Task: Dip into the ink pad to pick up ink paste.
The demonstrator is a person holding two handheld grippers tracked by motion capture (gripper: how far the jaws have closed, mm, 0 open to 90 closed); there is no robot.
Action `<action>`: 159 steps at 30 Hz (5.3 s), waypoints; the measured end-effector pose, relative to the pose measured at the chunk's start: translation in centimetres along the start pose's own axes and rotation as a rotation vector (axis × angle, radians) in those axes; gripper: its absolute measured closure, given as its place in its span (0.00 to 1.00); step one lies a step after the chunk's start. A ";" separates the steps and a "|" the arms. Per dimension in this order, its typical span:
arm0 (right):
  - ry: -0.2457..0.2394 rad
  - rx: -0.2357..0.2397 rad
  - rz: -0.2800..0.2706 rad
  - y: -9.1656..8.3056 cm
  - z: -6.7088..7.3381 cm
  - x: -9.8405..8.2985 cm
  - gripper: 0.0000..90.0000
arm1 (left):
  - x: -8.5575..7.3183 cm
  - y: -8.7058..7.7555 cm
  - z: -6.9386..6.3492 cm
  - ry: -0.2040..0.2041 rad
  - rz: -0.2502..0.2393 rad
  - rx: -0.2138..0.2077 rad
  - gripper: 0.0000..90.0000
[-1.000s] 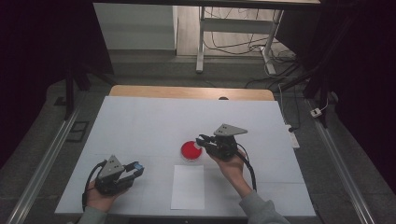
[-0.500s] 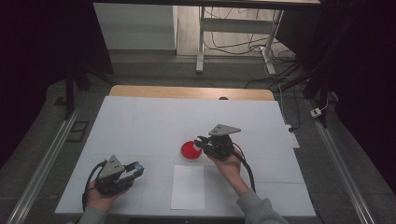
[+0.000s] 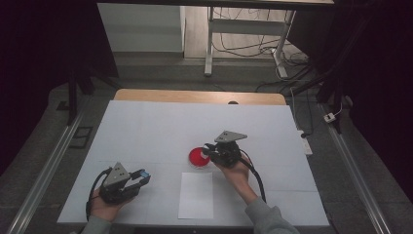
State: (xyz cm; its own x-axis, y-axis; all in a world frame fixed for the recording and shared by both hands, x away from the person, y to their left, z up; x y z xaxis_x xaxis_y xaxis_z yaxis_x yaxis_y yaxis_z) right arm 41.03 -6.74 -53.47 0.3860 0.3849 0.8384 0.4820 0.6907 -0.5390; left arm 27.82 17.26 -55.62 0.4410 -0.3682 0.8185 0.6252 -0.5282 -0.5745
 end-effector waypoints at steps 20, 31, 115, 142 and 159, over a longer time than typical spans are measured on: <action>-0.028 -0.015 0.039 1.2 0.0 -0.8 0.84 | -0.1 0.0 0.0 0.002 0.005 -0.006 0.72; -0.026 -0.014 0.035 1.3 0.0 -0.9 0.84 | -0.1 0.1 -0.1 0.004 0.008 -0.010 0.72; -0.053 0.020 -0.002 2.0 2.0 0.4 0.84 | -0.1 0.1 0.0 0.002 0.010 -0.013 0.72; -0.069 0.005 0.037 2.6 1.8 -0.3 0.84 | -0.2 0.2 0.0 0.003 0.014 -0.011 0.72; -0.065 0.003 0.047 2.8 1.8 -0.5 0.84 | -0.1 0.1 0.0 0.003 0.012 -0.013 0.72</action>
State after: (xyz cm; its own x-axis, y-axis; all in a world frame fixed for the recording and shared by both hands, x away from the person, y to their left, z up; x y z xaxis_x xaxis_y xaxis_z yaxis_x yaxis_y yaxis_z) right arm 40.77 -3.91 -55.20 0.3559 0.4560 0.8157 0.4620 0.6729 -0.5777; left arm 27.83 17.22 -55.82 0.4467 -0.3769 0.8114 0.6115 -0.5334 -0.5844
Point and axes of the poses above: each handheld gripper's, and its own axes: y roughly forward along the jaws, x roughly out of its top, z roughly to its left, the point moved 8 cm from there along y, roughly forward along the jaws, and after that the axes turned 3 degrees about y, right-handed, at the moved point
